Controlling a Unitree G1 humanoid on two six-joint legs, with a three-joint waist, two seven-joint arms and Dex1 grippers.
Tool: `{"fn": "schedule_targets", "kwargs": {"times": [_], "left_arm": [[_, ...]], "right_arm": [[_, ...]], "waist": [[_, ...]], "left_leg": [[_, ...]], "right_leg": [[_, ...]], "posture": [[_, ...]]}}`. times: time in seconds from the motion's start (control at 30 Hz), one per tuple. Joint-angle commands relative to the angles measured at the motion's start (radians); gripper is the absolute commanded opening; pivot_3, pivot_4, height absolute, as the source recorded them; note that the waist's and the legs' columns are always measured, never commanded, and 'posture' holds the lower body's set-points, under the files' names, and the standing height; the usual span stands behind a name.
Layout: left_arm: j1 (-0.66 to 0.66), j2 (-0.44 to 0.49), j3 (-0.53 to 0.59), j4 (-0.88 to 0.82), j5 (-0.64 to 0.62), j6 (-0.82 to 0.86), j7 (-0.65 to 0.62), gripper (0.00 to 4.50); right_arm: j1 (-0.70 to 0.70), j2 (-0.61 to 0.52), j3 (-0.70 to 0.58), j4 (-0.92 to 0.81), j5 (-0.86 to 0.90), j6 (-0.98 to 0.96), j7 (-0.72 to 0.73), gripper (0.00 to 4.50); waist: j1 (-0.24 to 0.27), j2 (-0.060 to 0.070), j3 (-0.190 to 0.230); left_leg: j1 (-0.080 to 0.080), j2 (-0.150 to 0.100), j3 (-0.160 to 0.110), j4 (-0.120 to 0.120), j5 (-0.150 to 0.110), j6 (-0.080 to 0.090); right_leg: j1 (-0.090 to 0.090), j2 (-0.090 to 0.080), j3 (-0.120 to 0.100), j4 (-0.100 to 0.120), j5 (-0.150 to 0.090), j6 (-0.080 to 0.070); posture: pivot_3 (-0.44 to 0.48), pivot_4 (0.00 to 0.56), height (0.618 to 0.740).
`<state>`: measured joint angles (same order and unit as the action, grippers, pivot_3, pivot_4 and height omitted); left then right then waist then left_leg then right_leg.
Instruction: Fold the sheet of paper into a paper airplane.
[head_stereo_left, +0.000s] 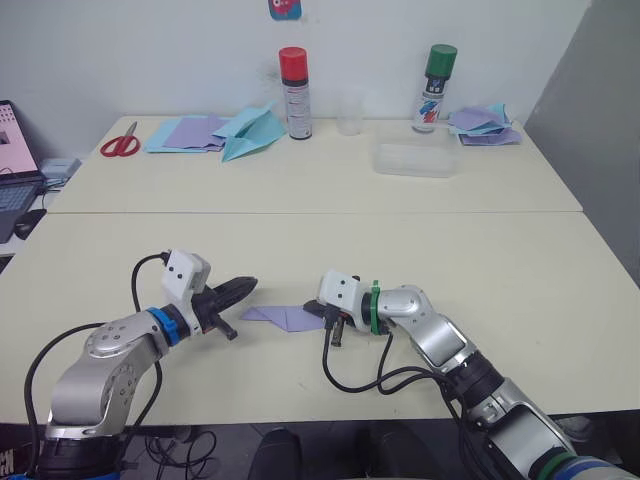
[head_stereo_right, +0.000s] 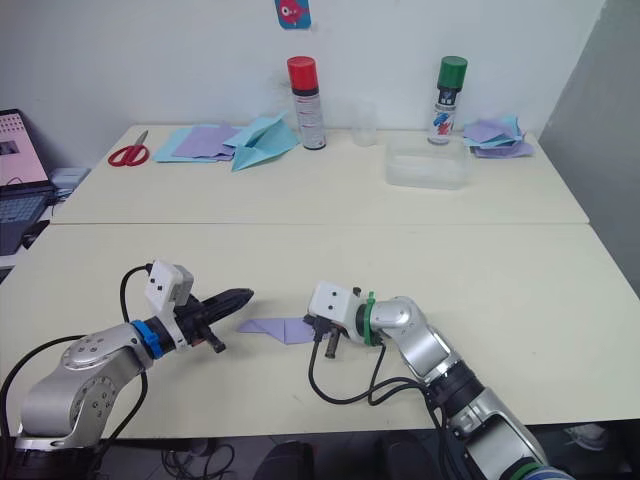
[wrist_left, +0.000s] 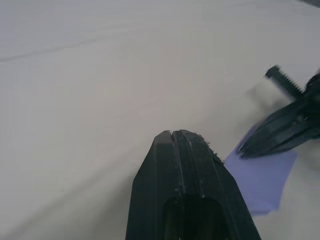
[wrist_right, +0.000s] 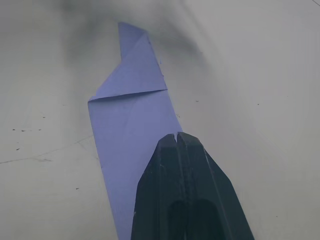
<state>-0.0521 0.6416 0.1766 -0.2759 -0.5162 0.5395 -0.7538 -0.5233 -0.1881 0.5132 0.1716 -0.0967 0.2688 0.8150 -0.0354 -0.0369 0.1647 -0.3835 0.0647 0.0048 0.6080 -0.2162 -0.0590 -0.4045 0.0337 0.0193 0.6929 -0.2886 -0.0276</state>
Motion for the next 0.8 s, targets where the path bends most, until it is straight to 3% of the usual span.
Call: {"fn": "schedule_targets", "kwargs": {"times": [0.03, 0.17, 0.4, 0.67, 0.8], "left_arm": [[-0.002, 0.014, -0.070, 0.006, 0.071, -0.022, -0.001, 0.00], [0.012, 0.026, -0.162, 0.061, 0.162, -0.055, -0.015, 0.00], [0.008, 0.004, -0.226, 0.186, 0.248, -0.109, -0.008, 0.00], [0.000, -0.014, -0.148, 0.169, 0.184, -0.171, -0.036, 0.00], [-0.031, 0.050, -0.036, 0.071, 0.059, -0.108, -0.106, 0.99]], "right_arm": [[0.019, -0.009, 0.020, 0.032, -0.023, 0.026, 0.002, 0.01], [0.020, -0.009, 0.019, 0.026, -0.022, 0.027, 0.003, 0.01], [0.024, -0.006, 0.015, -0.003, -0.003, 0.006, 0.019, 0.01], [0.017, 0.014, -0.077, -0.063, 0.092, -0.058, 0.032, 0.01], [0.009, -0.046, -0.148, -0.185, 0.217, -0.046, 0.141, 0.90]], "waist": [[0.000, 0.000, 0.000], [0.000, 0.000, 0.000], [0.002, 0.000, 0.000], [0.002, 0.001, 0.001], [0.002, -0.002, 0.008]], "left_leg": [[0.000, 0.000, 0.000, 0.000, 0.000, 0.000], [0.000, 0.000, 0.000, 0.000, 0.000, 0.000], [0.000, 0.000, 0.000, 0.000, 0.000, 0.000], [-0.001, 0.000, 0.000, 0.000, 0.000, 0.000], [-0.006, 0.000, -0.002, 0.000, 0.000, 0.000]], "right_leg": [[0.000, 0.000, 0.000, 0.000, 0.000, 0.000], [0.000, 0.000, 0.000, 0.000, 0.000, 0.000], [0.000, 0.000, 0.000, 0.000, 0.000, 0.000], [0.000, 0.000, 0.000, -0.001, 0.000, 0.000], [-0.004, 0.000, -0.003, -0.001, 0.000, 0.000]], "posture": [[0.000, 0.150, 0.740], [0.000, 0.150, 0.740], [0.000, 0.150, 0.740], [0.000, 0.150, 0.740], [0.000, 0.150, 0.740]]}}
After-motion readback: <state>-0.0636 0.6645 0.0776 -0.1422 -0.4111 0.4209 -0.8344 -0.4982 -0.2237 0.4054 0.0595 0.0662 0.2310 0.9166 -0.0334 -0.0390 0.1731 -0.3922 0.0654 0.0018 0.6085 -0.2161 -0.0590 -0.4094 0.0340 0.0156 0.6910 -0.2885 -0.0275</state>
